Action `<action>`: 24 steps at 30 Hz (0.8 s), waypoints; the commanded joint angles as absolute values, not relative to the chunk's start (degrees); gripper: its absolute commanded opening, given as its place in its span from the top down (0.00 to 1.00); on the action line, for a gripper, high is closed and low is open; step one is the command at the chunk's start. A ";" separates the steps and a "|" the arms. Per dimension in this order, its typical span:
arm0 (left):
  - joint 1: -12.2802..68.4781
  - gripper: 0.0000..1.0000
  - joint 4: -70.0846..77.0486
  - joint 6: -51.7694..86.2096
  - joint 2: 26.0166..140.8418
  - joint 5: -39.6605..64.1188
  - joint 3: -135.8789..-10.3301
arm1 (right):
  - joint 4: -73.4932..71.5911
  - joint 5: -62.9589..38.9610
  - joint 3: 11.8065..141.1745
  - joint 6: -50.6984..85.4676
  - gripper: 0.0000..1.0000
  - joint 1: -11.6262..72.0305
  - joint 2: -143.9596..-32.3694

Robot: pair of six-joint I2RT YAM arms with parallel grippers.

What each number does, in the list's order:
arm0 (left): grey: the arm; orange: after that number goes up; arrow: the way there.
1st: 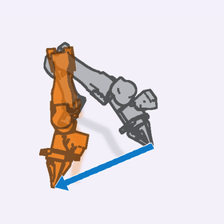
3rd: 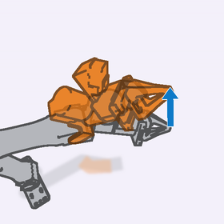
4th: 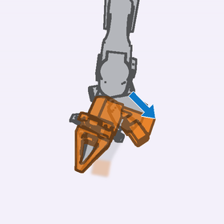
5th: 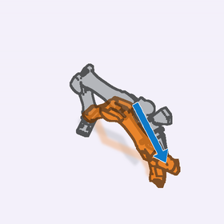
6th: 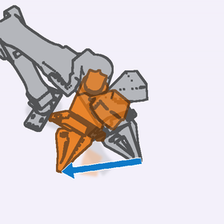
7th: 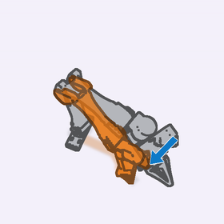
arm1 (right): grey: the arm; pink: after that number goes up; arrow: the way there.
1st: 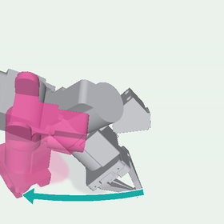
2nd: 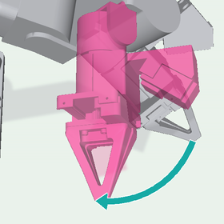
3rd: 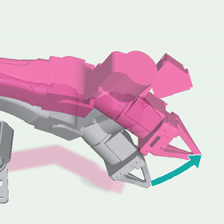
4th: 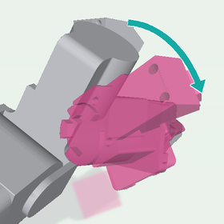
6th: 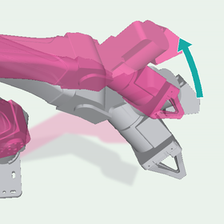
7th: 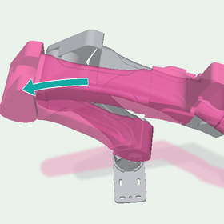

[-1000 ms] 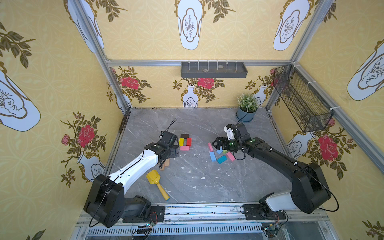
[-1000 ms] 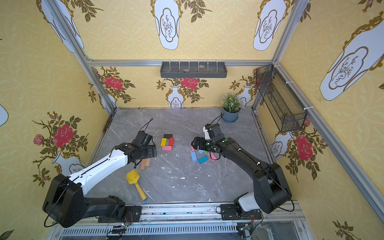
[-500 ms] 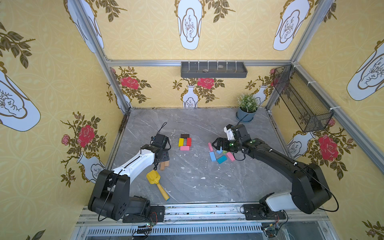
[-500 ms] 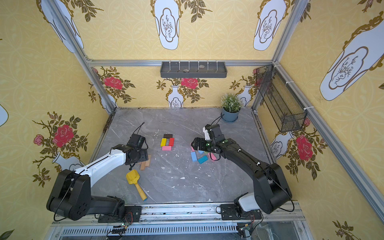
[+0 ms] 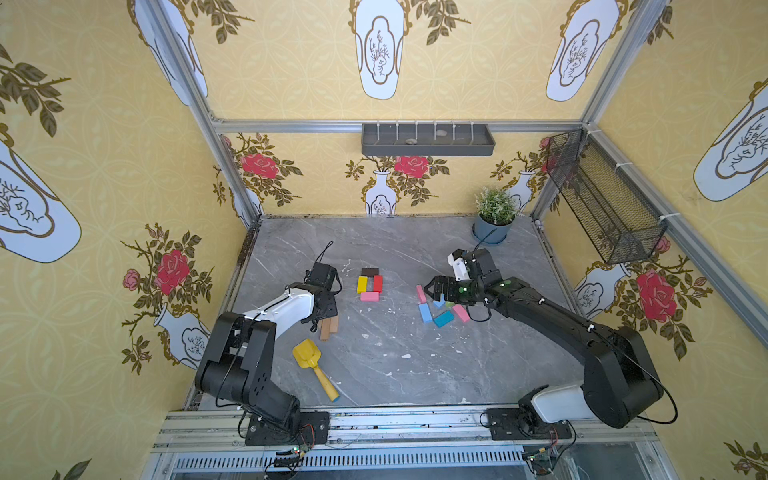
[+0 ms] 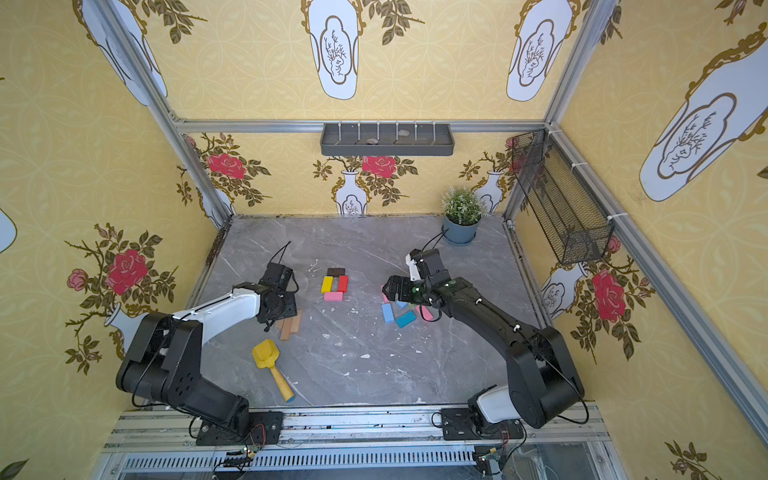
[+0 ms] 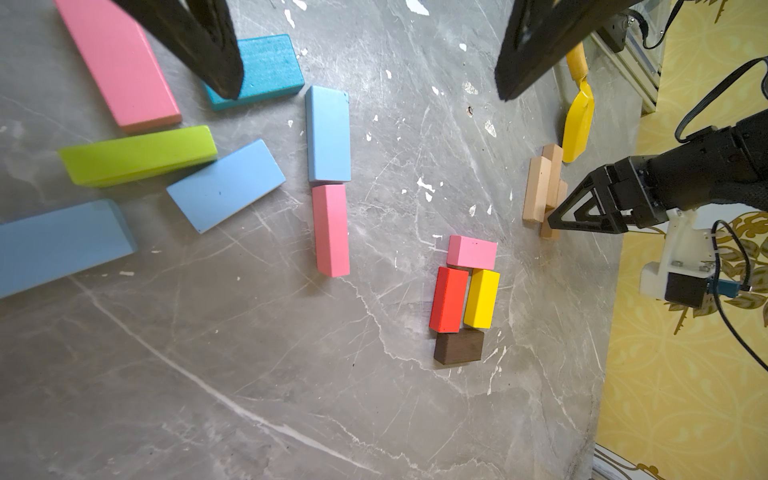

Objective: Assemble the number 8 with building blocks
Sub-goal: Pick up the building block from the center of the board.

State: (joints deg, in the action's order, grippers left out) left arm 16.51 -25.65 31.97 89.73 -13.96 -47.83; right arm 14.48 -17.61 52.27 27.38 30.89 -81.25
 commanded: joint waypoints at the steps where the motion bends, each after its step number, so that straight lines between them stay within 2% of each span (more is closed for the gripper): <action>1: 16.10 0.43 -24.27 31.26 90.65 -13.04 -48.08 | 12.91 -17.62 52.29 27.33 0.03 30.94 -81.61; 24: 15.92 0.87 -25.19 30.99 93.00 -12.84 -50.04 | 13.06 -17.45 51.90 27.56 0.03 30.96 -81.18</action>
State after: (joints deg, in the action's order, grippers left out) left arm 15.97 -24.23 31.31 93.43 -12.78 -49.56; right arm 14.50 -17.61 52.01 27.42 30.92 -81.60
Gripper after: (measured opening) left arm 0.230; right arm 0.975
